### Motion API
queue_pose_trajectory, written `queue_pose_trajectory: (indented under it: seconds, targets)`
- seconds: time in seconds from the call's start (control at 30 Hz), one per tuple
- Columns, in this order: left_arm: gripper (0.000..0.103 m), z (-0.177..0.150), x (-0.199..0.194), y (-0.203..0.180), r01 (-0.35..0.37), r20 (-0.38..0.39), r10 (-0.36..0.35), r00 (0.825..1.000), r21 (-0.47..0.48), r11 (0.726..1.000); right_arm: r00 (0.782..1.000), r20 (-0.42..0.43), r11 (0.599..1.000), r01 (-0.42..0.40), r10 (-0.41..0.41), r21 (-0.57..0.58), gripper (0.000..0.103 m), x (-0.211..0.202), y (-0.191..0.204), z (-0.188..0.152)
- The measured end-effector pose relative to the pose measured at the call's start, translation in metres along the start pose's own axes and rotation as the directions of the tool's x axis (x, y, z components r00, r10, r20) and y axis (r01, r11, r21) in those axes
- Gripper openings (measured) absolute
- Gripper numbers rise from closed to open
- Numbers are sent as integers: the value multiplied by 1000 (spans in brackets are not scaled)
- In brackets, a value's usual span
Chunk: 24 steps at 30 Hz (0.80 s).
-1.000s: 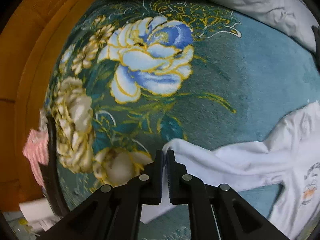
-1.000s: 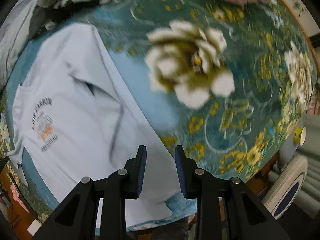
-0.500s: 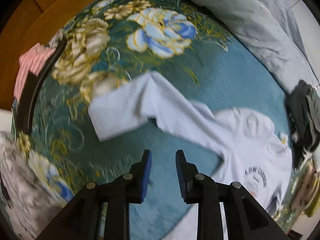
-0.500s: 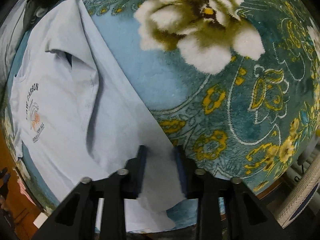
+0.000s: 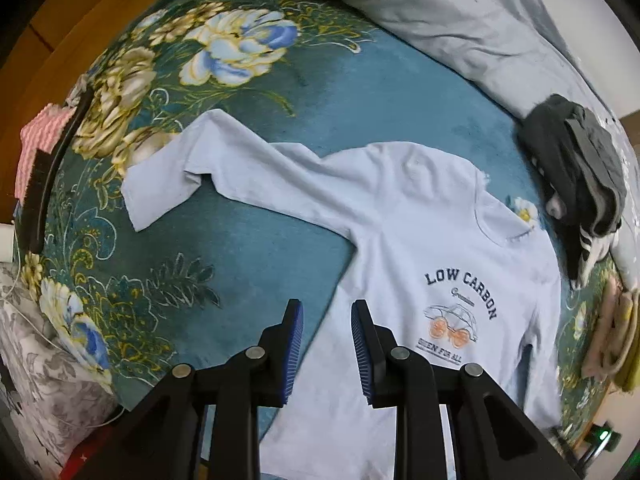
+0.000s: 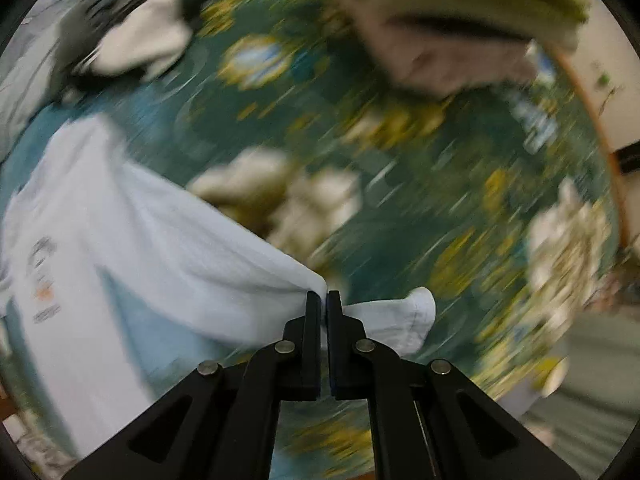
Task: Fold clothes
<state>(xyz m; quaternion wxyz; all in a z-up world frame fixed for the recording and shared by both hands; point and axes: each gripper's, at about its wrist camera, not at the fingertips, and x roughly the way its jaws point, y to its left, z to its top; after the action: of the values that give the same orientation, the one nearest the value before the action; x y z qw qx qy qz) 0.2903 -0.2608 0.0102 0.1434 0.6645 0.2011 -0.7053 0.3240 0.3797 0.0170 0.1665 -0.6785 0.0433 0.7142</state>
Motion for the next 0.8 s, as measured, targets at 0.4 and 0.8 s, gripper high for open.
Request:
queue_pose_trajectory:
  seconds: [0.4,0.8]
  targets:
    - [35,-13,-9,10,0,15,1,1000,-59,998,1000,19,1000,6,-5,-6,25,15,-17,58]
    - [47,17,-8,113,98,97,-67,993,-372,923,998,20,995,-54,52,86,37,-13,12,36]
